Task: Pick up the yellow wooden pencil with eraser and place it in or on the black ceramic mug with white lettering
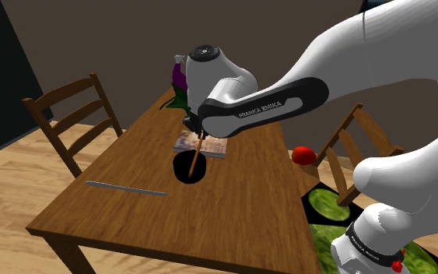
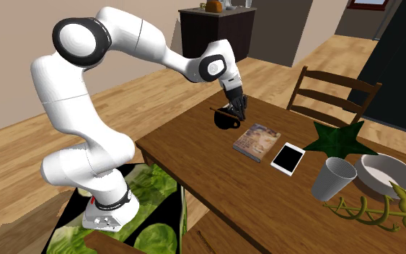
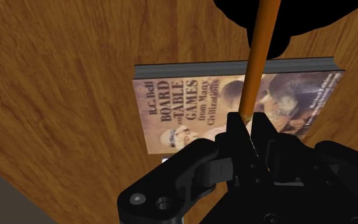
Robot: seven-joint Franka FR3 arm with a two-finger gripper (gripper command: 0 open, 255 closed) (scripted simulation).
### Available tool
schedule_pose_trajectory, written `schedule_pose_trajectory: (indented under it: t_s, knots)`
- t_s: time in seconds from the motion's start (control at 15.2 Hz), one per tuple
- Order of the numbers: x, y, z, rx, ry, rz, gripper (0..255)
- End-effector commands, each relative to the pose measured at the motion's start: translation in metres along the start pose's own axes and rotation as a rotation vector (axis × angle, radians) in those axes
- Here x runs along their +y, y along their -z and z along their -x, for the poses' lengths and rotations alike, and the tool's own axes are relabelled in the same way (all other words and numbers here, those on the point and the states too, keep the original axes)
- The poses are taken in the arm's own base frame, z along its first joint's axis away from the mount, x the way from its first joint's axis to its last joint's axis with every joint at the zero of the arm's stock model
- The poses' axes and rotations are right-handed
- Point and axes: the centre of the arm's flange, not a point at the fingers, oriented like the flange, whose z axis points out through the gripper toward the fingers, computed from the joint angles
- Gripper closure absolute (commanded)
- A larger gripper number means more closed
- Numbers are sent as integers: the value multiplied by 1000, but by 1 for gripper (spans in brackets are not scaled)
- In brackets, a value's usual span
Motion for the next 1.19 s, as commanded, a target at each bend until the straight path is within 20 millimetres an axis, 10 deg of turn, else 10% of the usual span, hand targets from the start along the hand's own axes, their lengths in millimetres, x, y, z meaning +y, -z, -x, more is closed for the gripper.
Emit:
schedule_pose_trajectory:
  t_s: [0.0, 0.33, 0.59, 1.12]
  knots:
    - [0, 0, 0, 0, 0, 0, 0]
    - [0, 0, 0, 0, 0, 0, 0]
    - [0, 50, 0, 0, 0, 0, 0]
    - [0, 50, 0, 0, 0, 0, 0]
